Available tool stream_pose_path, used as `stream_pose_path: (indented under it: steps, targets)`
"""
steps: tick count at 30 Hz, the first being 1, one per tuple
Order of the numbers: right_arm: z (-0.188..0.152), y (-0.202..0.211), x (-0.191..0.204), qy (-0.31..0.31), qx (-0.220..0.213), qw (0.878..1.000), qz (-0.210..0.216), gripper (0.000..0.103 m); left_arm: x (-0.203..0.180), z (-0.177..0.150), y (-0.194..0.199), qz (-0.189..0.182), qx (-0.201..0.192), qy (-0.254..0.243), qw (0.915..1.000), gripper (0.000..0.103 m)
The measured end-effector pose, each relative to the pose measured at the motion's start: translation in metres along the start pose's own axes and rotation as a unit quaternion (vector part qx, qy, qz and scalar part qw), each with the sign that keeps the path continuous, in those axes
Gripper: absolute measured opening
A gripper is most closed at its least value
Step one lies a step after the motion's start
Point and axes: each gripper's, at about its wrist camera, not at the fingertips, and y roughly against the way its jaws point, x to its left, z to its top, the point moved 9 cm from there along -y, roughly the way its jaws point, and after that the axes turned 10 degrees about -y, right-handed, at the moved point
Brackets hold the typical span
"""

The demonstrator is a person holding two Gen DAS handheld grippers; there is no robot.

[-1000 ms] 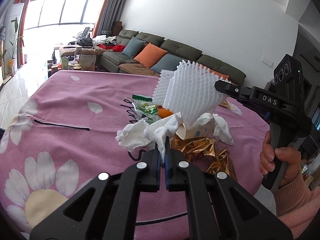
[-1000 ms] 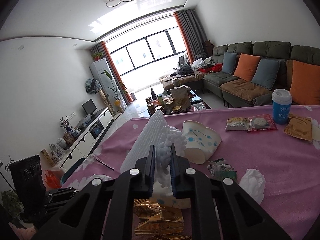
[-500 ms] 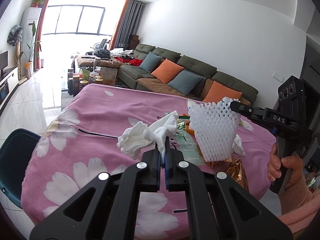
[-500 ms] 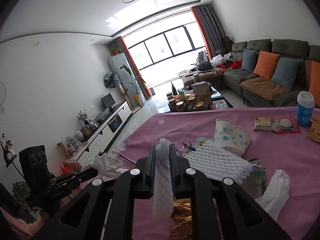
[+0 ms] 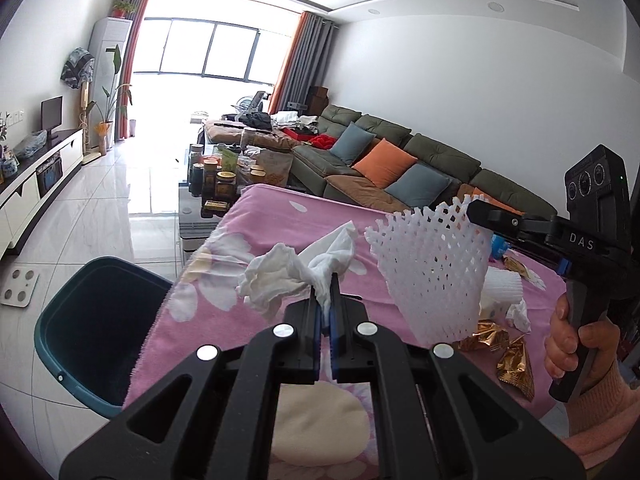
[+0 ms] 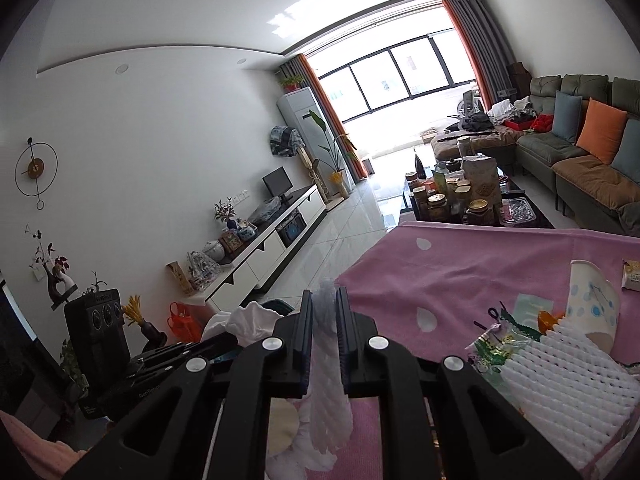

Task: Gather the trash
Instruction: 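Carry the tissue and foam net to the teal bin and open both tools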

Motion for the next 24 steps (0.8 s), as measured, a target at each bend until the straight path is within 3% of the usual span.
stream_pose_path:
  steps: [15, 24]
  targets:
    - [0.001, -0.117, 0.083, -0.03, 0.066, 0.991, 0.113, 0.01, 0.131, -0.023, 0.03, 0.126, 0.028, 0.048, 0.9905, 0.003]
    - [-0.018, -0.199, 0.098, -0.055, 0.111, 0.986, 0.112, 0.01, 0.198, -0.051, 0.022, 0.154, 0.059, 0.083, 0.9828, 0.003]
